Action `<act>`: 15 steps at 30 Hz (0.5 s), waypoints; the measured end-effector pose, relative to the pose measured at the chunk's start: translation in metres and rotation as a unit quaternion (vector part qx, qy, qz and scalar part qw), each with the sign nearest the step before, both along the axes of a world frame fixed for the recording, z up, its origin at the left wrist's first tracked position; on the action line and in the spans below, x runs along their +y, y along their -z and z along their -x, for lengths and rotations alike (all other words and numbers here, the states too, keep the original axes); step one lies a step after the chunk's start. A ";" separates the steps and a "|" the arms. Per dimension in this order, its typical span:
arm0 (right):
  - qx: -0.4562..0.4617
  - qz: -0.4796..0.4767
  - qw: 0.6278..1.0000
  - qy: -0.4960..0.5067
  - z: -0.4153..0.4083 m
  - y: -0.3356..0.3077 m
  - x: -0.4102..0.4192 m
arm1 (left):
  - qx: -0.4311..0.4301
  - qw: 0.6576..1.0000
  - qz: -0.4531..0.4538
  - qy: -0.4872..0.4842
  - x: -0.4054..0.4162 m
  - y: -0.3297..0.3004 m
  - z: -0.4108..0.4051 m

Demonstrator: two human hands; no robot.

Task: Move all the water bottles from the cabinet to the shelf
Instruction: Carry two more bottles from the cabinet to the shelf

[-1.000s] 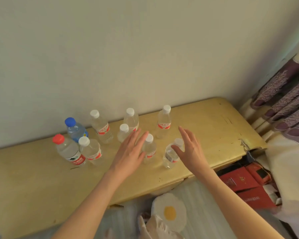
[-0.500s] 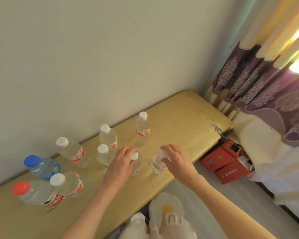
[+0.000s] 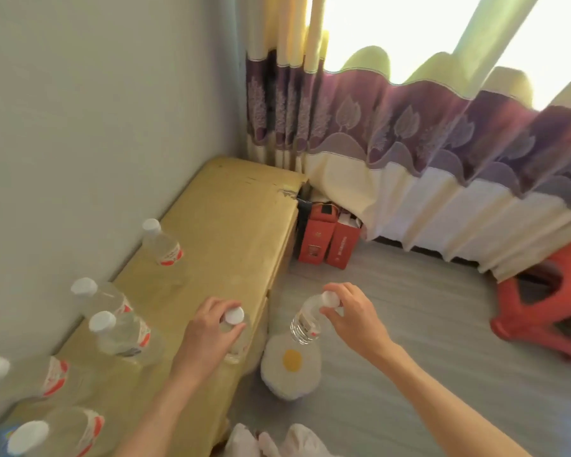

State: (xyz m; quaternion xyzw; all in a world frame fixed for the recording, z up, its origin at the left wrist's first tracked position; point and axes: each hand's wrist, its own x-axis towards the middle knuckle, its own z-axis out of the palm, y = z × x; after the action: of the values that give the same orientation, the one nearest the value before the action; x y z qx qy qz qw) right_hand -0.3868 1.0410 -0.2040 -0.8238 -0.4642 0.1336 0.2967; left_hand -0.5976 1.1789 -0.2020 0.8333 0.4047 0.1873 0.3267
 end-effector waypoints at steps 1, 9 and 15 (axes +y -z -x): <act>-0.001 -0.005 1.000 0.025 -0.005 0.000 -0.023 | -0.003 1.000 0.000 0.027 -0.010 -0.003 -0.010; -0.022 -0.070 0.958 0.277 -0.043 -0.027 -0.238 | -0.038 0.961 -0.025 0.272 -0.139 -0.031 -0.119; -0.038 -0.065 0.912 0.404 -0.062 -0.039 -0.409 | -0.070 0.924 -0.029 0.375 -0.283 -0.046 -0.202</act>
State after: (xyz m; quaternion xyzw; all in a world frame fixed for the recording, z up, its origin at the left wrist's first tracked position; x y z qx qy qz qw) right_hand -0.3247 0.6323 -0.1647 -0.9243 -0.1105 -0.0591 0.3605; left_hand -0.3957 0.8959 -0.1564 0.9178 0.0327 0.1207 0.3767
